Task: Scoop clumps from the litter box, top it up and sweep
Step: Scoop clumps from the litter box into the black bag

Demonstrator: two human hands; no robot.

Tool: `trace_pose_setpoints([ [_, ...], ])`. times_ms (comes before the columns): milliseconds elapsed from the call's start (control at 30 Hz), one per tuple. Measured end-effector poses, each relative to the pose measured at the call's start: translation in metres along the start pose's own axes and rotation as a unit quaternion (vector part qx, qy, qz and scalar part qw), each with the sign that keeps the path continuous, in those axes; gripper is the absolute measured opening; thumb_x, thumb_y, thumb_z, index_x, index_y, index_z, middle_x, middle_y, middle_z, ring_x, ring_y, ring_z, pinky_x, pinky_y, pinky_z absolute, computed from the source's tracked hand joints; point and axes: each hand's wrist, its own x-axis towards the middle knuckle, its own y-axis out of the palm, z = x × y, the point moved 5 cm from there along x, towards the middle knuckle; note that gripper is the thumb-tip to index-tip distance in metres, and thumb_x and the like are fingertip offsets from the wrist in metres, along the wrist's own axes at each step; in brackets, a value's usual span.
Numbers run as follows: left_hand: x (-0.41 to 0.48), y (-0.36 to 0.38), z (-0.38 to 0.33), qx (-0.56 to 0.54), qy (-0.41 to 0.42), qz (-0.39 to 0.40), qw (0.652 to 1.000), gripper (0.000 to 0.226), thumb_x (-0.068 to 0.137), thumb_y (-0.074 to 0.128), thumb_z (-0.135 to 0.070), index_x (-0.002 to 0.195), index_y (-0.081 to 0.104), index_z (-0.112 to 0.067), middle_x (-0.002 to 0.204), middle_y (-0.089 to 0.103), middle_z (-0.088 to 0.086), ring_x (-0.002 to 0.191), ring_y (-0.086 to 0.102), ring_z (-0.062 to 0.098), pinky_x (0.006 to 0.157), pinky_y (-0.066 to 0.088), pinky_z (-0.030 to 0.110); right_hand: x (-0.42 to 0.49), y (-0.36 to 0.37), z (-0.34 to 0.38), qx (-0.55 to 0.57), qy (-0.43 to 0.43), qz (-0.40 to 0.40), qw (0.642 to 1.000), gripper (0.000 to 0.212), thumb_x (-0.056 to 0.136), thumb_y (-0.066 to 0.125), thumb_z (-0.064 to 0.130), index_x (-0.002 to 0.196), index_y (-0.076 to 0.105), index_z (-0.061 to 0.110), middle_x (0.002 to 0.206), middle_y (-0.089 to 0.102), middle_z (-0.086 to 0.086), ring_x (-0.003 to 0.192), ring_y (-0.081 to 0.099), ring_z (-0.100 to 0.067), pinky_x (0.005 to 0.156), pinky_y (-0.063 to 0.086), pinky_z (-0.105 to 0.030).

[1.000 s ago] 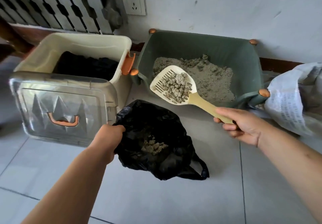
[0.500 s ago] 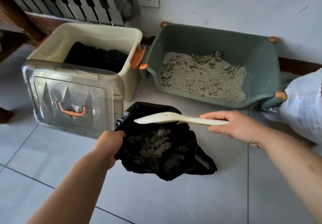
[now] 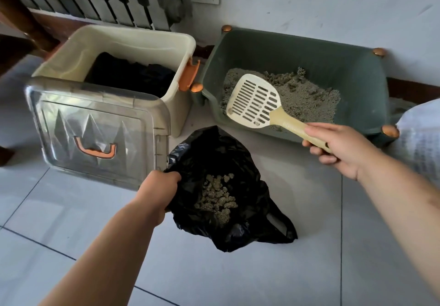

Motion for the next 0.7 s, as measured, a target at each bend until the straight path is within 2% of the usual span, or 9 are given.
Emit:
trace_pose_setpoints([
  [100, 0.002, 0.005, -0.002, -0.001, 0.005, 0.014, 1.0, 0.013, 0.088, 0.052, -0.005, 0.093, 0.061, 0.002, 0.082, 0.054, 0.014, 0.076, 0.054, 0.027, 0.063, 0.043, 0.037, 0.012, 0.017, 0.007, -0.022, 0.0, -0.038, 0.999, 0.017, 0.096, 0.054, 0.011, 0.112, 0.06, 0.012, 0.075, 0.058, -0.011, 0.053, 0.042, -0.013, 0.03, 0.021, -0.014],
  [233, 0.004, 0.014, -0.005, 0.003, 0.013, 0.029, 0.999, 0.008, 0.085, 0.051, -0.009, 0.09, 0.056, -0.012, 0.085, 0.049, 0.008, 0.078, 0.046, 0.025, 0.066, 0.037, 0.04, 0.032, 0.041, 0.025, -0.149, 0.013, -0.069, 0.986, 0.018, 0.092, 0.043, 0.007, 0.097, 0.06, 0.002, 0.07, 0.056, -0.01, 0.048, 0.042, -0.013, 0.03, 0.02, -0.015],
  [333, 0.004, 0.018, -0.008, 0.003, 0.02, 0.032, 0.999, 0.006, 0.084, 0.052, -0.011, 0.089, 0.054, -0.012, 0.083, 0.046, 0.009, 0.077, 0.044, 0.025, 0.066, 0.034, 0.041, 0.05, 0.052, 0.056, -0.261, 0.032, -0.048, 0.964, 0.017, 0.093, 0.042, 0.008, 0.09, 0.056, -0.001, 0.07, 0.056, -0.008, 0.046, 0.039, -0.011, 0.029, 0.02, -0.016],
  [400, 0.002, 0.019, -0.01, -0.002, 0.021, 0.031, 0.999, 0.006, 0.084, 0.052, -0.01, 0.089, 0.053, -0.013, 0.084, 0.046, 0.008, 0.077, 0.043, 0.025, 0.067, 0.033, 0.041, 0.065, 0.055, 0.075, -0.291, 0.067, 0.006, 0.955, 0.018, 0.096, 0.041, 0.008, 0.09, 0.053, -0.004, 0.068, 0.051, -0.008, 0.04, 0.034, -0.007, 0.026, 0.018, -0.014],
  [533, 0.001, 0.018, -0.014, -0.016, 0.024, 0.035, 0.999, 0.007, 0.087, 0.05, -0.008, 0.091, 0.054, -0.012, 0.084, 0.047, 0.007, 0.076, 0.044, 0.025, 0.066, 0.033, 0.04, 0.089, 0.057, 0.073, -0.215, 0.222, 0.093, 0.946, 0.019, 0.098, 0.039, 0.016, 0.089, 0.049, 0.003, 0.064, 0.04, 0.002, 0.031, 0.024, -0.001, 0.024, 0.013, -0.011],
  [600, 0.002, 0.018, -0.015, -0.025, 0.022, 0.036, 0.999, 0.009, 0.087, 0.05, -0.007, 0.092, 0.053, -0.013, 0.085, 0.046, 0.007, 0.076, 0.043, 0.025, 0.068, 0.032, 0.04, 0.093, 0.058, 0.059, -0.134, 0.258, 0.099, 0.952, 0.017, 0.097, 0.04, 0.015, 0.091, 0.049, 0.003, 0.063, 0.04, 0.003, 0.031, 0.025, -0.001, 0.025, 0.014, -0.011],
  [700, 0.002, 0.017, -0.015, -0.028, 0.02, 0.034, 0.999, 0.009, 0.088, 0.05, -0.008, 0.094, 0.054, -0.014, 0.084, 0.047, 0.006, 0.075, 0.042, 0.025, 0.067, 0.031, 0.04, 0.083, 0.061, 0.032, 0.034, 0.27, 0.091, 0.958, 0.018, 0.098, 0.04, 0.014, 0.105, 0.049, -0.001, 0.065, 0.043, -0.001, 0.031, 0.03, -0.002, 0.025, 0.018, -0.01],
])
